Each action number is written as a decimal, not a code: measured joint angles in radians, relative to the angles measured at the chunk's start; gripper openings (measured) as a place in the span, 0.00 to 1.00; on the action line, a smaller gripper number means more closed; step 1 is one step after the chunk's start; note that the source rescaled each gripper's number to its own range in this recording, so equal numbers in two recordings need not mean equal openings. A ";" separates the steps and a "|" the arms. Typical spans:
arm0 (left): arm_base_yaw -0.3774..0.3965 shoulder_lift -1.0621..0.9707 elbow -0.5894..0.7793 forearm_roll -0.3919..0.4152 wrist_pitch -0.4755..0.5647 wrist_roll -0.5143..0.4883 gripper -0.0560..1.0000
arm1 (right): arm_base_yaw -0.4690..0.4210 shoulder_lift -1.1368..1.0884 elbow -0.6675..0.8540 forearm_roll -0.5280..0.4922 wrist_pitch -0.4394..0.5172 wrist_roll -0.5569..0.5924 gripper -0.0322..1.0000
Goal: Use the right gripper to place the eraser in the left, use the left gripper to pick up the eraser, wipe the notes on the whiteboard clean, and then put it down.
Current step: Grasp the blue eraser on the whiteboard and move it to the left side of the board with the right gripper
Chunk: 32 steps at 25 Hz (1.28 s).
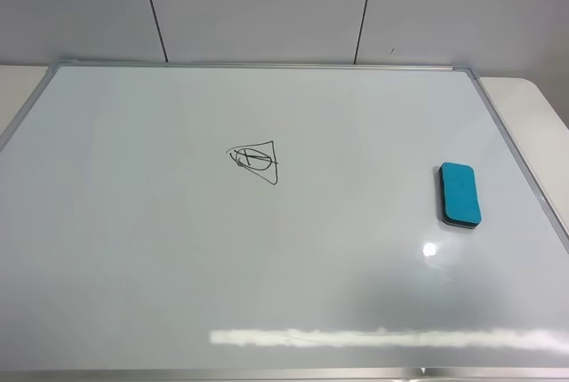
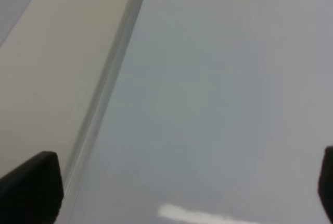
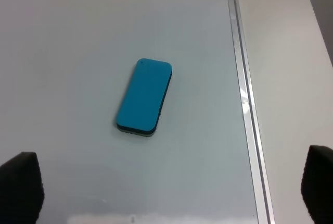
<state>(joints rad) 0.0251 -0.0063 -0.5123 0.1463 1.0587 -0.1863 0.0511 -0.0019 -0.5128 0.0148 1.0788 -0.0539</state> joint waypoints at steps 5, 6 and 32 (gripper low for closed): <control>0.000 0.000 0.000 0.000 0.000 0.000 1.00 | 0.000 0.000 0.000 0.000 0.000 0.000 1.00; 0.000 0.000 0.000 0.000 0.000 0.000 1.00 | 0.000 0.000 0.000 0.000 0.000 0.000 1.00; 0.000 0.000 0.000 0.000 0.000 0.000 1.00 | 0.000 0.000 0.000 0.000 0.000 0.000 1.00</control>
<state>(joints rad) 0.0251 -0.0063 -0.5123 0.1463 1.0587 -0.1863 0.0511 -0.0019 -0.5128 0.0148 1.0788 -0.0539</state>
